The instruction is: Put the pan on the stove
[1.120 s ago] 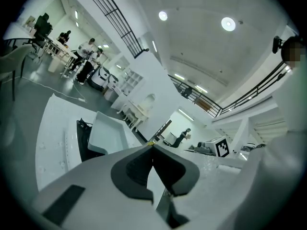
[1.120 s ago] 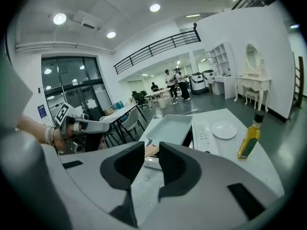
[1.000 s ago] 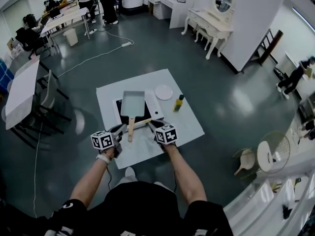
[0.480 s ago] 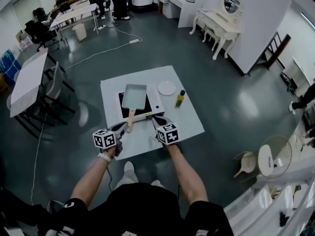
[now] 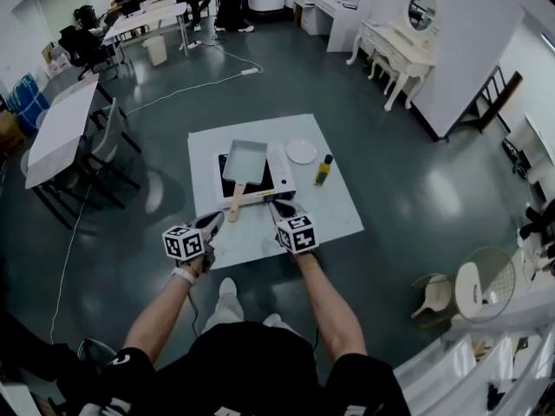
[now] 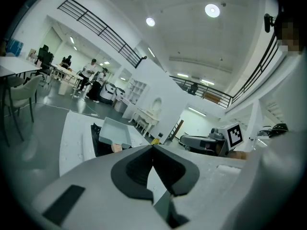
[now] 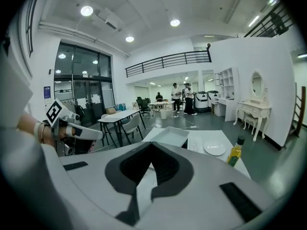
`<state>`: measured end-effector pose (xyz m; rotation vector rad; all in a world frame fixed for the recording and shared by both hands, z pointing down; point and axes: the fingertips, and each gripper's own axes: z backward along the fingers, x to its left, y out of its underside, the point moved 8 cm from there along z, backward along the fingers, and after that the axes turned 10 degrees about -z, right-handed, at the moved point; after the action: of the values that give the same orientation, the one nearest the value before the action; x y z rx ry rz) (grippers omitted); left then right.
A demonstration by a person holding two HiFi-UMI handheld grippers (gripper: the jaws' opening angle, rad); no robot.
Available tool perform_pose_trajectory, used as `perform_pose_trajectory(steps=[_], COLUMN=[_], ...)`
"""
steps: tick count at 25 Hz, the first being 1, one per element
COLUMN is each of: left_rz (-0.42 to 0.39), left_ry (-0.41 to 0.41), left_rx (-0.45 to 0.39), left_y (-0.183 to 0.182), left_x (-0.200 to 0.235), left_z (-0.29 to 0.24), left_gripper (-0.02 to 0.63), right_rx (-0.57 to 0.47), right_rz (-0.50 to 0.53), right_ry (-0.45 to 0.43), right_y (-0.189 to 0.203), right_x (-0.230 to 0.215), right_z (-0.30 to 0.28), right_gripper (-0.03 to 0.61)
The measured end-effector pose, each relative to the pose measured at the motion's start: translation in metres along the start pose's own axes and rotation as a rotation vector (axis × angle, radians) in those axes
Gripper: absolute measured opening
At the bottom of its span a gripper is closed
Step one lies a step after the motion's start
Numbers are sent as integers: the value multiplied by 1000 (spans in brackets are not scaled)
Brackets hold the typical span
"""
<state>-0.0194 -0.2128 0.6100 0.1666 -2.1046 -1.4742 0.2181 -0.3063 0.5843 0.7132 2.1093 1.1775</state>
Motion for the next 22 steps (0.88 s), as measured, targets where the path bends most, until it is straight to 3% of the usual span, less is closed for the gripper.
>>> perform_pose_trajectory(steps=[22], left_rz=[-10], left_ry=[-39], left_rx=[-21], left_y=[21], left_x=[-33], left_z=[41], left_gripper=[-2], right_rx=[-8], right_rz=[25], right_ry=[-23], right_y=[15], right_x=[27], right_z=[31], right_gripper=[-3])
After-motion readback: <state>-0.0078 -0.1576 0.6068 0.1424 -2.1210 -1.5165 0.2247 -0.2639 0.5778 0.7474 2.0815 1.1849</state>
